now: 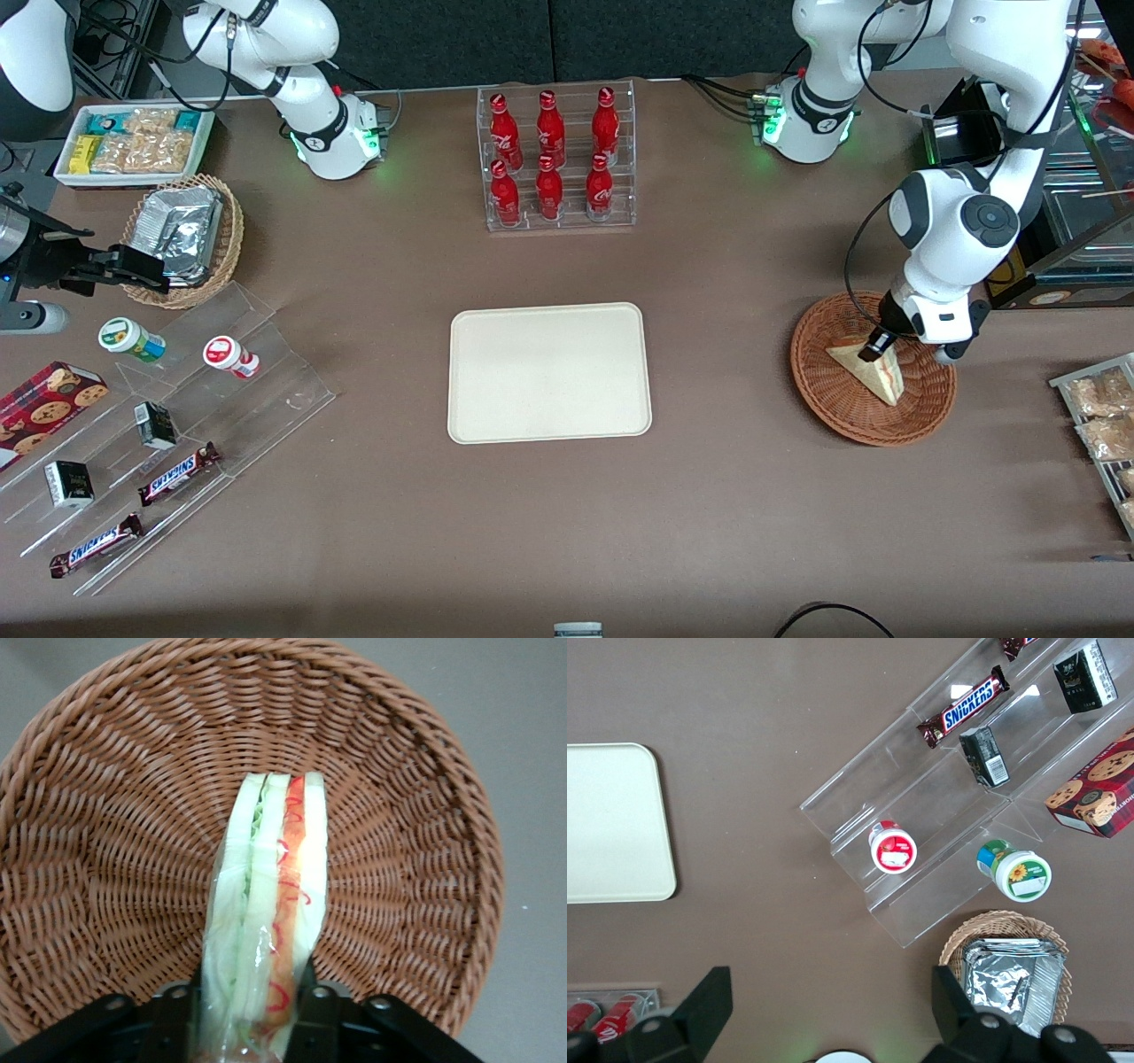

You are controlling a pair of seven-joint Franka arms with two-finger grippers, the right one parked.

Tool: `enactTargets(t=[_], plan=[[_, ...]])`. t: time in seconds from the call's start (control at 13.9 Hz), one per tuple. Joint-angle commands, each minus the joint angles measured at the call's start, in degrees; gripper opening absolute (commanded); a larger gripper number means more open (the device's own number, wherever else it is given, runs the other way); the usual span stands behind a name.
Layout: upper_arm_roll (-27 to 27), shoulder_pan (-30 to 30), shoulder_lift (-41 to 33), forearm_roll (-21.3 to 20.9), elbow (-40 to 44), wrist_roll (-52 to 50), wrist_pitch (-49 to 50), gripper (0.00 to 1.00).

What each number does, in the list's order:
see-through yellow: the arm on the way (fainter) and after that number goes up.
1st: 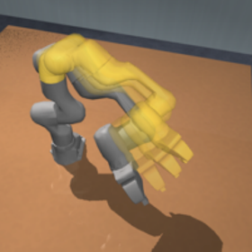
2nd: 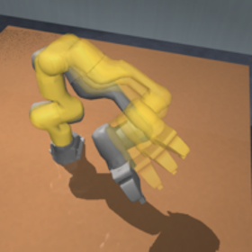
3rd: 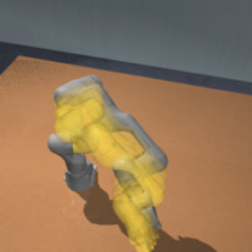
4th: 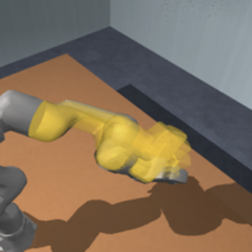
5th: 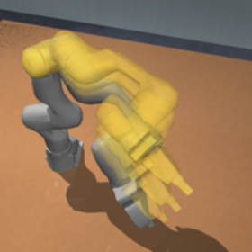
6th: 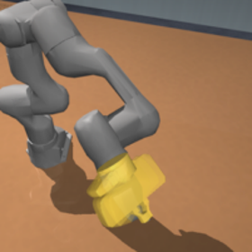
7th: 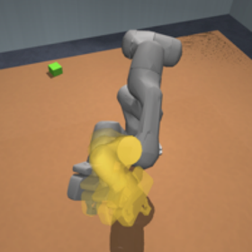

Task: Place sandwich from basket to tray
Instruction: 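Lower the left gripper and close it on the wrapped sandwich, then lift the sandwich and carry it with the left gripper over the cream tray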

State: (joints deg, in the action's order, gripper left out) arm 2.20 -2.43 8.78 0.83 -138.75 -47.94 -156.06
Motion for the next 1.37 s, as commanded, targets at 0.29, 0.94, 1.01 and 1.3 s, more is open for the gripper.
enactTargets(t=[0.29, 0.94, 1.01, 1.3], plan=[[-2.3, -0.3, -7.8, -2.9, 5.8, -1.0, 16.9, 0.01], [-22.0, -0.4, -4.1, -3.0, 32.5, -9.4, 45.1, 0.02], [-24.7, -0.4, -1.2, -3.6, 35.4, -10.3, 45.1, 0.02], [-29.6, -8.4, 10.6, -11.9, 45.0, -18.8, 44.5, 0.02]])
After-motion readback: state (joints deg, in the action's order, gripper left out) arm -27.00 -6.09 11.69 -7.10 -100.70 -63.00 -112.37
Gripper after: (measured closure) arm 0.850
